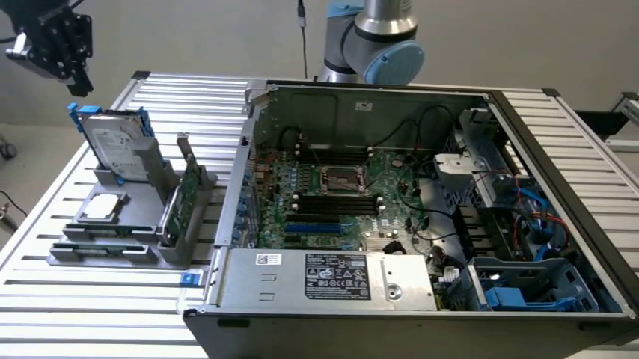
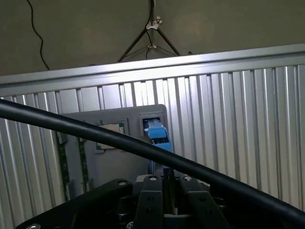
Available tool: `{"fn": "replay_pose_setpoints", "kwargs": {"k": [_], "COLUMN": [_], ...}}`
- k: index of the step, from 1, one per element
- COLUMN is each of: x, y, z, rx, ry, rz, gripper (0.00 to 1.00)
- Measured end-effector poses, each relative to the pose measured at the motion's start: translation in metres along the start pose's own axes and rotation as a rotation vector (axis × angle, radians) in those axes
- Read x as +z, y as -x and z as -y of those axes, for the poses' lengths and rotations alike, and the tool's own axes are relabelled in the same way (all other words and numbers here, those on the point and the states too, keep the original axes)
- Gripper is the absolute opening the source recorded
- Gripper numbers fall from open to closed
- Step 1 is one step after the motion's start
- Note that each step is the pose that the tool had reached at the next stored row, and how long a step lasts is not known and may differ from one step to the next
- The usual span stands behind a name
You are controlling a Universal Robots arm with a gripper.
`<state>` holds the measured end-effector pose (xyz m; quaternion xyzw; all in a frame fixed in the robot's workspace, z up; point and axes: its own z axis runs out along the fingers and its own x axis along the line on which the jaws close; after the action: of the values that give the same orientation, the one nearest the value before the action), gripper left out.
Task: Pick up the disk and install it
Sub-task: 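Pick up the disk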
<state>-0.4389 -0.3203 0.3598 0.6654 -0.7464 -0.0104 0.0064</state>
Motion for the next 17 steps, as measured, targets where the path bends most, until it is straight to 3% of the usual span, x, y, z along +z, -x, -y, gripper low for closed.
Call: {"fn": "replay_pose_setpoints", "kwargs": {"k": [1,4,6,7,17], "x": [0.0002,0.0016,0.0033,0.0046,0.0229], "y": [0.0,0.0,0.0,0.0,-0.001], "z": [-0.0005,-0.0013,-0.0014,-0.0015,-0.0015], "rx": [-0.001,-0.005,-0.009,-0.011,-0.04], "ry": [0.0,0.0002,0.0007,0.0009,0.0013], "rz": [0.0,-0.0001,-0.0003,-0.0004,-0.0011], "gripper": [0.24,0.42,0.42,0.49,0.49]}}
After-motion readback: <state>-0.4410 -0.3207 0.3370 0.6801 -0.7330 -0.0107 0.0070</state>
